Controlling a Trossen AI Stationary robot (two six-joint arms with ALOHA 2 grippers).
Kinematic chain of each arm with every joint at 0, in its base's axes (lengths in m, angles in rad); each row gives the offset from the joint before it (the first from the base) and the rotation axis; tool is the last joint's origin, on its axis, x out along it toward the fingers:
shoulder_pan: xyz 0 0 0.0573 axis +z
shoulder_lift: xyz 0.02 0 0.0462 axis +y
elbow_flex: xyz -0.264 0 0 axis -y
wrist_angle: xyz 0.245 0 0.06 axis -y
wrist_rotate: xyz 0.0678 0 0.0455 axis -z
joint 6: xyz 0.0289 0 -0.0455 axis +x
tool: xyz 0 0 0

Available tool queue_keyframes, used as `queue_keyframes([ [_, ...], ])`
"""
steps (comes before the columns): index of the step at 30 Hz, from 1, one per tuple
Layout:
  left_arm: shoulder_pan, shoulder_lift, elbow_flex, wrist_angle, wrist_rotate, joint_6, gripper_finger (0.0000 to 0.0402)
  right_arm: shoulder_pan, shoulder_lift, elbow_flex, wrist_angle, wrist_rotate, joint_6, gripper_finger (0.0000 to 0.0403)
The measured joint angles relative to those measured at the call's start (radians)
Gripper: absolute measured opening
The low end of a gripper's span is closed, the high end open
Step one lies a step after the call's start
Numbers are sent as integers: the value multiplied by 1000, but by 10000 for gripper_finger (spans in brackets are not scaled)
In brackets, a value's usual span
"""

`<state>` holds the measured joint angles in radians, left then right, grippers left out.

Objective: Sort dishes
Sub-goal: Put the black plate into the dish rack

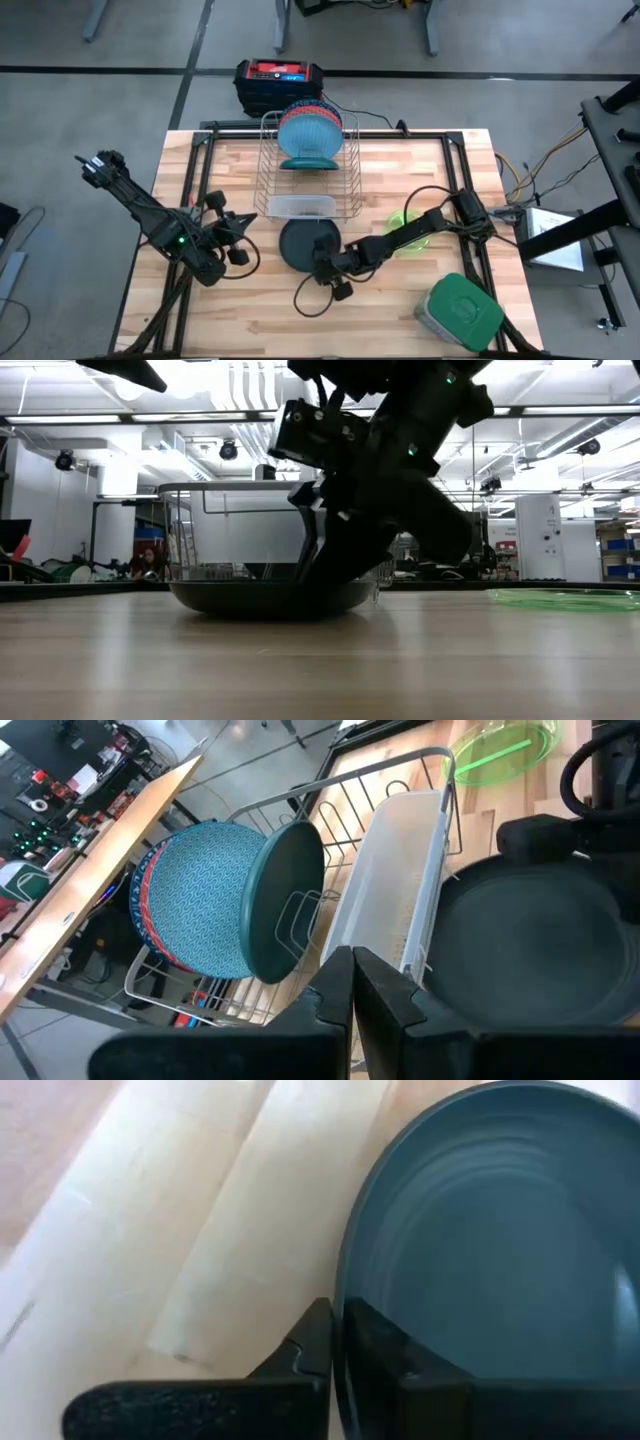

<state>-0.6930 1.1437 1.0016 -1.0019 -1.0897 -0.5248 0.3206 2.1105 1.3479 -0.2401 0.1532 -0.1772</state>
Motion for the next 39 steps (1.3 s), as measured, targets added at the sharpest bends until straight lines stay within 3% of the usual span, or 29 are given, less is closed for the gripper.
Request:
queue_keyframes([
  [6, 0, -1, 0, 50, -16, 47, 0, 34, -102, -6, -31, 21, 1, 3],
  [13, 0, -4, 0, 169, 10, 167, 0, 27, -341, -41, 12, -188, 82, 1],
  [15, 0, -4, 0, 234, 107, 235, 0, 27, -404, -61, 83, -276, 98, 1],
  [20, -25, -4, -2, 435, 545, 463, 0, 36, -543, -163, 283, -561, 66, 0],
  [22, -48, -7, -2, 494, 577, 529, 0, 36, -595, -232, 412, -668, 65, 0],
  [24, -67, -13, -2, 552, 544, 595, 0, 36, -636, -318, 593, -727, 64, 0],
  [31, -74, -3, -2, 686, 531, 710, 0, 36, -670, -589, 1140, -729, 121, 0],
  [39, -72, 6, -3, 726, 530, 699, 0, 39, -670, -655, 1223, -676, 90, 0],
])
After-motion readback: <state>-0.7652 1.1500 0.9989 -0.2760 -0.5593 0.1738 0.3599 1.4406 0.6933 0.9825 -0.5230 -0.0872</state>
